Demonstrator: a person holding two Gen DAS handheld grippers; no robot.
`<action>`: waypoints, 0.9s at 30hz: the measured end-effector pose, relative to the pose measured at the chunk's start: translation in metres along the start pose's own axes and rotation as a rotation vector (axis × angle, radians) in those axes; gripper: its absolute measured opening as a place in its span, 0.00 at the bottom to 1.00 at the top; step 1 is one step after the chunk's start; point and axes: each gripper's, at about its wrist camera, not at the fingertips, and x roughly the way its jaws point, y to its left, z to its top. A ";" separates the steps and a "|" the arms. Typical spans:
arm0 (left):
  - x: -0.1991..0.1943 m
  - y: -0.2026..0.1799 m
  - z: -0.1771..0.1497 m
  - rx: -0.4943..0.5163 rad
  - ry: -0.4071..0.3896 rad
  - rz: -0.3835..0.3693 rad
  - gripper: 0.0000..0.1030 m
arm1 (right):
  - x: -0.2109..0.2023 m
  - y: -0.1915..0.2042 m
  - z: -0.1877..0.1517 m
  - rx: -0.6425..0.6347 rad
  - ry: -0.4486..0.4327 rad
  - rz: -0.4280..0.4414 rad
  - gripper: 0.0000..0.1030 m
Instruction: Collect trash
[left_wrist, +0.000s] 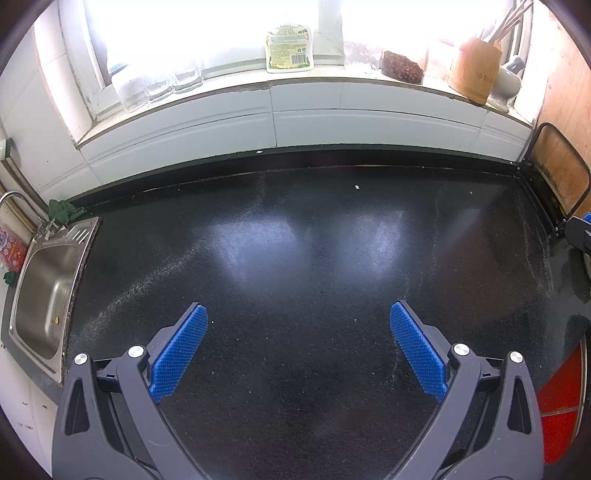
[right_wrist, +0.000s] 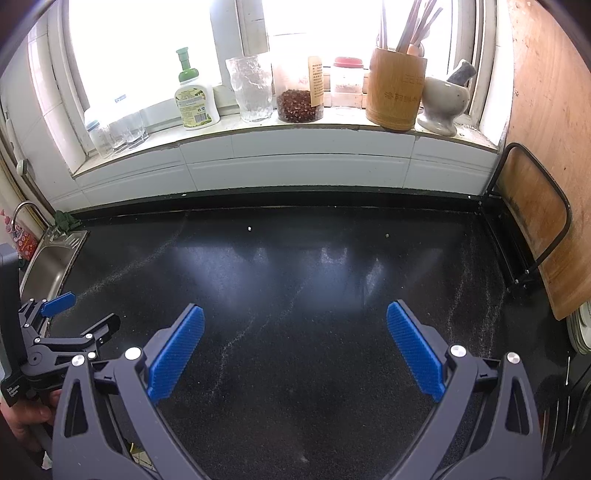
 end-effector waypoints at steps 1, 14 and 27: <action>0.000 -0.001 0.000 0.000 0.001 0.000 0.94 | 0.000 0.000 0.000 0.000 -0.001 -0.001 0.93; 0.003 -0.002 0.000 0.000 0.016 -0.014 0.94 | 0.005 -0.003 -0.002 -0.001 0.022 0.004 0.93; 0.009 -0.014 0.006 -0.013 0.016 -0.013 0.94 | 0.014 -0.023 -0.004 0.003 0.042 0.028 0.93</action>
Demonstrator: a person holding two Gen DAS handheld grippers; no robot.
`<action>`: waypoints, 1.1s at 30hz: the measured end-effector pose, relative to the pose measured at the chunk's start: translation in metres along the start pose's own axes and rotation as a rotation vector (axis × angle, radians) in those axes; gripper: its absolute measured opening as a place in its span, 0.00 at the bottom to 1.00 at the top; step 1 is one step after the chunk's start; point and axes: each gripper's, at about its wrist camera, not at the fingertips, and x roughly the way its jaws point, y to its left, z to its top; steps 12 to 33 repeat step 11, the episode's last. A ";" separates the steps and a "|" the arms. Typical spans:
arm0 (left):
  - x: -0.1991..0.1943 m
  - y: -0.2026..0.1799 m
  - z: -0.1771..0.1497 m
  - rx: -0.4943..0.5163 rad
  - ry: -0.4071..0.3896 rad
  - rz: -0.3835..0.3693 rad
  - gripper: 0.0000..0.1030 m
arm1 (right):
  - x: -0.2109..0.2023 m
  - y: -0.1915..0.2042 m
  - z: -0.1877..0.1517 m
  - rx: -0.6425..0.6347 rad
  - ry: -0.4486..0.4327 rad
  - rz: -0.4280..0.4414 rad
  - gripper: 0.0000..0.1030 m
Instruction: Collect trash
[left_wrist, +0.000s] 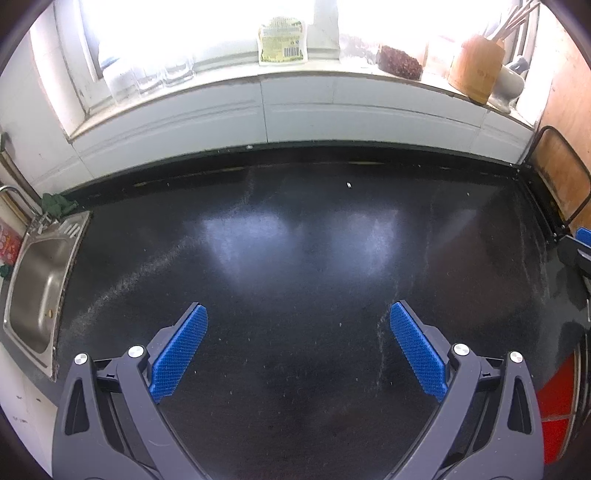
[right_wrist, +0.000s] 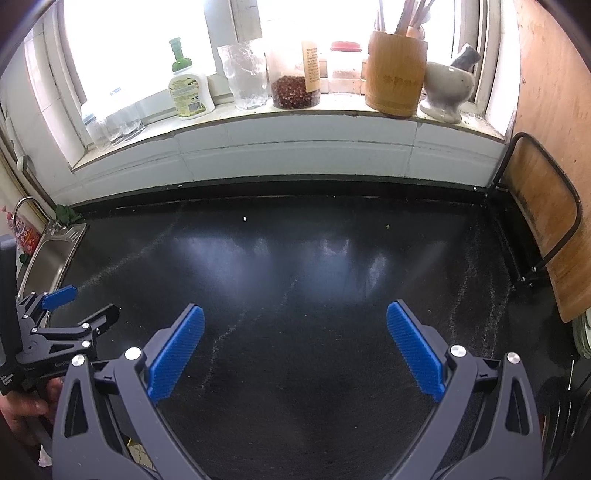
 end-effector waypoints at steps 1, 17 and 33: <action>0.001 -0.002 0.000 0.000 -0.005 0.002 0.94 | 0.001 -0.003 0.000 0.001 0.002 0.003 0.93; 0.032 -0.003 -0.005 0.025 -0.053 0.024 0.94 | 0.037 -0.024 -0.019 -0.001 0.012 0.027 0.93; 0.032 -0.003 -0.005 0.025 -0.053 0.024 0.94 | 0.037 -0.024 -0.019 -0.001 0.012 0.027 0.93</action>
